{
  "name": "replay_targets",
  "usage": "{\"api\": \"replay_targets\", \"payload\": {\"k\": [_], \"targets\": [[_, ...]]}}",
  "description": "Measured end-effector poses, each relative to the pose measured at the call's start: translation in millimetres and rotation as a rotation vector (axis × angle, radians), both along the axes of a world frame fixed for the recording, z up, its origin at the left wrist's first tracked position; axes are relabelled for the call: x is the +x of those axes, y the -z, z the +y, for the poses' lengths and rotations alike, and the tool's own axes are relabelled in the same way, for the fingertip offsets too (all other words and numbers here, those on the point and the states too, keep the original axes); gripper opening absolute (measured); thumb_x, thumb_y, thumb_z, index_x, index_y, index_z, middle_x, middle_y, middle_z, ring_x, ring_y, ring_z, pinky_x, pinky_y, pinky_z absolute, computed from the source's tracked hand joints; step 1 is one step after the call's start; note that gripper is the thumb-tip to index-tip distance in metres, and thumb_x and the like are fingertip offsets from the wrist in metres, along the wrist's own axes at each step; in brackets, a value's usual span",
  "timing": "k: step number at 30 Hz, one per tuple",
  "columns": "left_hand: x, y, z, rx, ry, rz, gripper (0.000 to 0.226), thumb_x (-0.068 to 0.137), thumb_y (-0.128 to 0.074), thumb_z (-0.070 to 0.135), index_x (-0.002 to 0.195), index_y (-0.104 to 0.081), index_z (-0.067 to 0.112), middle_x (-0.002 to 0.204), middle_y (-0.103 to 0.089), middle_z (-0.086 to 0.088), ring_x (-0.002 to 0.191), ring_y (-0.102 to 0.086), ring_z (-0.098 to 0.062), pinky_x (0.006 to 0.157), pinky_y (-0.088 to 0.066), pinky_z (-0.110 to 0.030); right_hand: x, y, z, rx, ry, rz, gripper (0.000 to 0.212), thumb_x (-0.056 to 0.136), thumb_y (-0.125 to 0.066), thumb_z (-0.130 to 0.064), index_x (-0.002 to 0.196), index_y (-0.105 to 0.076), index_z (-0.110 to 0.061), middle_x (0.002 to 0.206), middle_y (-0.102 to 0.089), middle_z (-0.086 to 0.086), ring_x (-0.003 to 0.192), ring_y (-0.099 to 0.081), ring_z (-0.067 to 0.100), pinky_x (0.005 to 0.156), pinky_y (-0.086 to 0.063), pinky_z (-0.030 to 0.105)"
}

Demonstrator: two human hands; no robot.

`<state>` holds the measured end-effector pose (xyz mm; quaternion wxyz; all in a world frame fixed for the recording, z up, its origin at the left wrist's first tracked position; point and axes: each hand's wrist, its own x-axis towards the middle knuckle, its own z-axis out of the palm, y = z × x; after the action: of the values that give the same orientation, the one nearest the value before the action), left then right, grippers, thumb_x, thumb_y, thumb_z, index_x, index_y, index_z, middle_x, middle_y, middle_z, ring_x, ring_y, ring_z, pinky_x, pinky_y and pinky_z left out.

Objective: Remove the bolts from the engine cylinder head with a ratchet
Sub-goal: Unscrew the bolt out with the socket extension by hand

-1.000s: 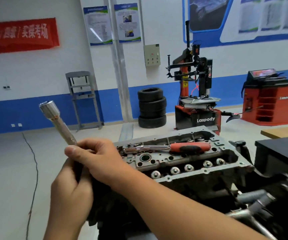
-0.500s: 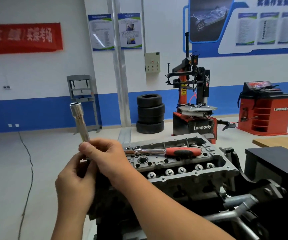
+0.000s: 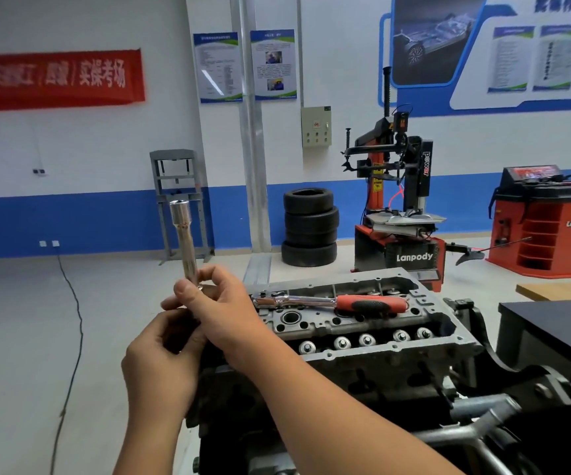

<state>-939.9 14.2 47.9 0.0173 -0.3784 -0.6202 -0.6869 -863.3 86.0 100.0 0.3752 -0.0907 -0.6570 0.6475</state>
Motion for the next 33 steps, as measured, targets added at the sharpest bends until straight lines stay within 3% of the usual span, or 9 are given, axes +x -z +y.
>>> {"api": "replay_targets", "payload": {"k": [3,7,14,16,19,23,26,30,33], "targets": [[-0.3,-1.2,-0.9,0.002,0.119,-0.031,0.042,0.095,-0.073,0.013,0.091,-0.072,0.054,0.092,-0.078,0.014,0.089,-0.075,-0.013,0.078,-0.060,-0.041,-2.0,-0.4,0.4,0.032,0.040,0.000,0.009,0.103,-0.063,-0.032,0.104,-0.065,-0.023,0.113,-0.077,0.005,0.101,-0.071,0.010,0.096,-0.055,0.038],[-0.2,-0.1,-0.2,-0.022,0.059,-0.002,0.038,0.091,-0.075,0.005,0.093,-0.072,0.043,0.088,-0.078,0.009,0.088,-0.075,-0.018,0.080,-0.060,-0.046,-3.5,-1.8,-3.3,0.047,-0.004,-0.003,0.026,0.107,-0.056,-0.033,0.112,-0.073,-0.015,0.120,-0.074,0.011,0.095,-0.064,0.003,0.090,-0.052,0.020],[2.0,-1.4,-0.8,-0.055,-0.105,0.083,0.022,0.084,-0.082,0.016,0.088,-0.075,0.036,0.069,-0.068,0.016,0.072,-0.067,-0.018,0.065,-0.047,-0.032,-1.1,1.6,-2.0,0.071,-0.068,-0.022,0.008,0.099,-0.070,-0.031,0.101,-0.064,-0.026,0.114,-0.077,0.011,0.097,-0.073,0.010,0.100,-0.056,0.039],[-1.6,0.5,-0.9,-0.052,-0.019,0.073,0.019,0.090,-0.077,0.017,0.094,-0.077,0.036,0.074,-0.074,0.009,0.078,-0.071,-0.021,0.068,-0.054,-0.038,-0.8,1.0,-1.5,0.074,-0.046,-0.024,0.006,0.100,-0.068,-0.033,0.098,-0.066,-0.028,0.114,-0.077,0.009,0.096,-0.071,0.006,0.100,-0.054,0.040],[-4.1,-0.7,-1.8,-0.015,0.102,0.014,0.031,0.097,-0.071,0.013,0.097,-0.073,0.044,0.088,-0.078,0.010,0.088,-0.075,-0.016,0.077,-0.060,-0.043,-1.2,1.1,0.9,0.052,-0.034,-0.015,0.022,0.103,-0.063,-0.035,0.110,-0.071,-0.016,0.116,-0.076,0.010,0.093,-0.068,0.000,0.090,-0.052,0.027],[-2.9,1.3,0.1,0.019,0.013,0.015,0.032,0.088,-0.081,0.012,0.097,-0.072,0.042,0.094,-0.078,0.009,0.092,-0.075,-0.021,0.086,-0.060,-0.048,-1.5,1.0,0.7,0.021,-0.053,0.006,0.024,0.105,-0.059,-0.033,0.115,-0.070,-0.014,0.113,-0.076,0.014,0.094,-0.069,0.007,0.089,-0.058,0.029],[-4.9,2.9,0.5,0.004,-0.009,-0.030,0.028,0.085,-0.085,0.017,0.090,-0.074,0.043,0.088,-0.079,0.007,0.088,-0.075,-0.022,0.085,-0.061,-0.050,-0.2,-0.1,-1.1,0.037,-0.056,-0.011,0.018,0.104,-0.061,-0.032,0.110,-0.068,-0.017,0.102,-0.077,-0.001,0.089,-0.071,0.001,0.077,-0.054,0.020],[-9.3,4.5,0.1,-0.059,0.063,-0.046,0.016,0.092,-0.077,0.022,0.092,-0.078,0.038,0.086,-0.080,0.003,0.084,-0.076,-0.029,0.080,-0.061,-0.055,-1.1,-0.9,-6.0,0.056,-0.033,-0.031,0.014,0.101,-0.062,-0.039,0.097,-0.070,-0.029,0.098,-0.078,-0.005,0.090,-0.070,0.004,0.084,-0.050,0.031],[-10.5,6.2,-3.2,-0.083,0.126,-0.045,0.014,0.102,-0.065,0.024,0.099,-0.077,0.031,0.086,-0.079,0.000,0.083,-0.074,-0.033,0.072,-0.059,-0.049,-1.7,-1.5,-6.4,0.031,-0.039,-0.031,0.015,0.100,-0.062,-0.044,0.095,-0.071,-0.033,0.097,-0.078,-0.003,0.092,-0.070,0.009,0.087,-0.054,0.037]]}}
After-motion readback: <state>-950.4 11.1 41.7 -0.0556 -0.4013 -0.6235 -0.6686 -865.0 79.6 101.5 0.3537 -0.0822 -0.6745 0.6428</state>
